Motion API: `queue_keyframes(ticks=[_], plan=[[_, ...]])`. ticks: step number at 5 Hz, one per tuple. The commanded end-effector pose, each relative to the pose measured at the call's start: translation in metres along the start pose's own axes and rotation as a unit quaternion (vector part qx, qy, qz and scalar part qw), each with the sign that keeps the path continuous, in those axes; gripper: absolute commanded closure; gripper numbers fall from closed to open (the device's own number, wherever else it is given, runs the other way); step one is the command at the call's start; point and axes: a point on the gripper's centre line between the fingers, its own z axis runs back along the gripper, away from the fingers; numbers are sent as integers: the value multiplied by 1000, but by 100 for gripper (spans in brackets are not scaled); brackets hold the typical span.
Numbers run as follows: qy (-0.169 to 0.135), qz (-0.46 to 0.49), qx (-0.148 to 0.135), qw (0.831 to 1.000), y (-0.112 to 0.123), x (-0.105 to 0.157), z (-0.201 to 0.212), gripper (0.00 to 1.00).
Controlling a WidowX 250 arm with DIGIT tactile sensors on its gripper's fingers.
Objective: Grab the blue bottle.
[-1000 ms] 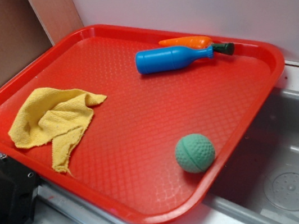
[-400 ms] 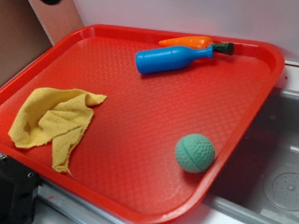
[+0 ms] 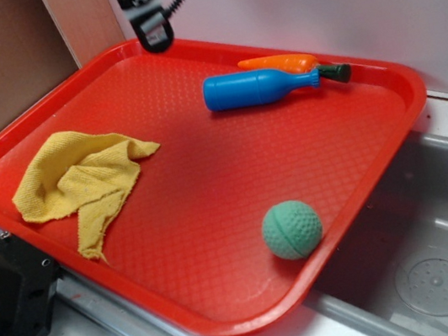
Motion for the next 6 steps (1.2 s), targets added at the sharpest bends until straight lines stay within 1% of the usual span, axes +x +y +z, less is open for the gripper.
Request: queue_keyframes(ticks=[1,2,3,4,5,6], plan=[[-2,-59,29,998,3,28,-31,0],[16,-65,27,997,6,35,-49,0],[32,-66,30,997,4,40,-62,0],[58,-77,39,995,1,43,-81,0],[85,-63,56,993,0,43,-93,25],[88,-70,59,992,-2,42,-98,100]])
